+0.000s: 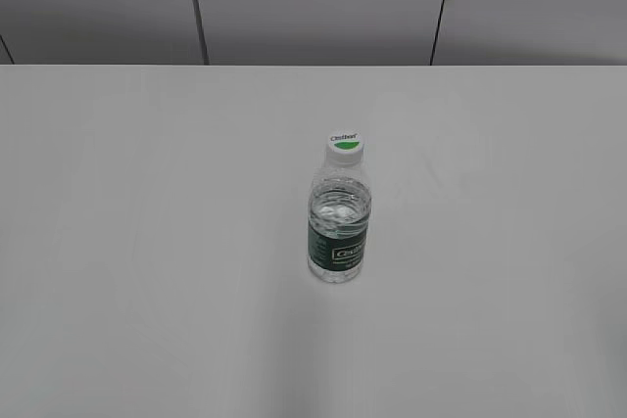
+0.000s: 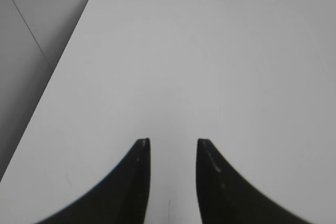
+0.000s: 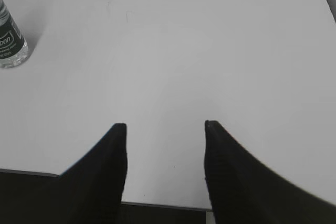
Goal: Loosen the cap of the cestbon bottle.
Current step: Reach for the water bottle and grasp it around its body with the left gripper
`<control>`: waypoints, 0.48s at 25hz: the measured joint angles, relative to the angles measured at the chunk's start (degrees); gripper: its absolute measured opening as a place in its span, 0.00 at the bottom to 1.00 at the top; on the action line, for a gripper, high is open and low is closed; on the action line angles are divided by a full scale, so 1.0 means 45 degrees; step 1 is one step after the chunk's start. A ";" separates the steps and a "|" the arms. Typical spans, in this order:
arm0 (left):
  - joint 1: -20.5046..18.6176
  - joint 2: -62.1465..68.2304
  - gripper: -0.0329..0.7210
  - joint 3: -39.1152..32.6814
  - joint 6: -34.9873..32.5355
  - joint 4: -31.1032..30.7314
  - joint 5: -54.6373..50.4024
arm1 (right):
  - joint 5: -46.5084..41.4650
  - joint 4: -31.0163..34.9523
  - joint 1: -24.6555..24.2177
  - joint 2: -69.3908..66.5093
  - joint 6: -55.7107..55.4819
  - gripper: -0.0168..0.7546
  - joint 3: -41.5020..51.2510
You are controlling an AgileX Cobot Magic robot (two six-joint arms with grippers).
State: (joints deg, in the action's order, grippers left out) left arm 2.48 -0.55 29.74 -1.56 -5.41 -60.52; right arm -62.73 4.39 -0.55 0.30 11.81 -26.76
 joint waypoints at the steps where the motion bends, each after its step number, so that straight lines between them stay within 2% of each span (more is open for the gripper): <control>1: 0.0000 0.0000 0.36 0.0000 0.0000 0.0000 0.0000 | 0.0000 0.0000 0.0000 0.0000 0.0000 0.51 0.0000; 12: 0.0000 0.0000 0.36 0.0000 0.0000 0.0000 0.0000 | 0.0000 0.0000 0.0000 0.0000 0.0000 0.51 0.0000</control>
State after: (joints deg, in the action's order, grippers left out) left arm 2.48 -0.55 29.74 -1.56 -5.41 -60.52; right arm -62.73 4.39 -0.55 0.30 11.81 -26.76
